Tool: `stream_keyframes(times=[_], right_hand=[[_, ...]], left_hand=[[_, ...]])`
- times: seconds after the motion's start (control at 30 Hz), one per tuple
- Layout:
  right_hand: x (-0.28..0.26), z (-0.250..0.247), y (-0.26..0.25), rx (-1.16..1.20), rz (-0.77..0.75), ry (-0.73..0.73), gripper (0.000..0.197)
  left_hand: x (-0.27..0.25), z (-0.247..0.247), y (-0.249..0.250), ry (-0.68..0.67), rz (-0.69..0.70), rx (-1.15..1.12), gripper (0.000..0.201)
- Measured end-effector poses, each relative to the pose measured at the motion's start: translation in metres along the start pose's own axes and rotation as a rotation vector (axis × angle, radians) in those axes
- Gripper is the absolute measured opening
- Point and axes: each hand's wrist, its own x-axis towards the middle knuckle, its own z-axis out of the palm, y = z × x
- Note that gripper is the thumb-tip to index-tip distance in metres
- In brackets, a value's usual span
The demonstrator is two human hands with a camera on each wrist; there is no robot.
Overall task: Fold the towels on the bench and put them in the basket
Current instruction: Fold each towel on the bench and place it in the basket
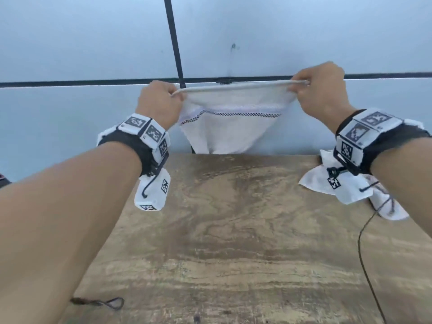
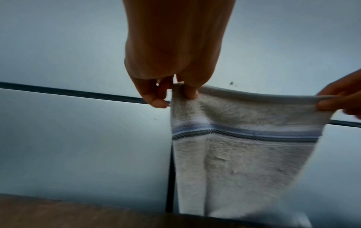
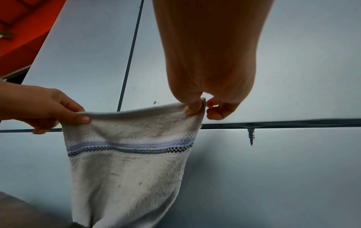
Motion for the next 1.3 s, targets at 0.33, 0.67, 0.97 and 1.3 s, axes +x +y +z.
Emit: stream_keyframes(times=[0.33,0.67,0.97,1.3], right_hand=[[-0.002,-0.007,0.003,0.212,0.161,0.027,0.011],[-0.046,-0.039,0.008,0.22,0.152,-0.104,0.01],[-0.151,-0.043,0.018,-0.004,0.092,-0.358,0.023],[-0.239,-0.079,0.013,0.204,0.032,-0.307,0.019]], left_hand=[[0.004,-0.001,0.007,0.005,-0.059,-0.139,0.028],[-0.022,-0.027,0.016,0.058,0.093,-0.131,0.027],[-0.134,-0.05,-0.026,-0.247,-0.022,0.091,0.016],[-0.223,-0.103,-0.04,-0.404,-0.02,-0.137,0.023]])
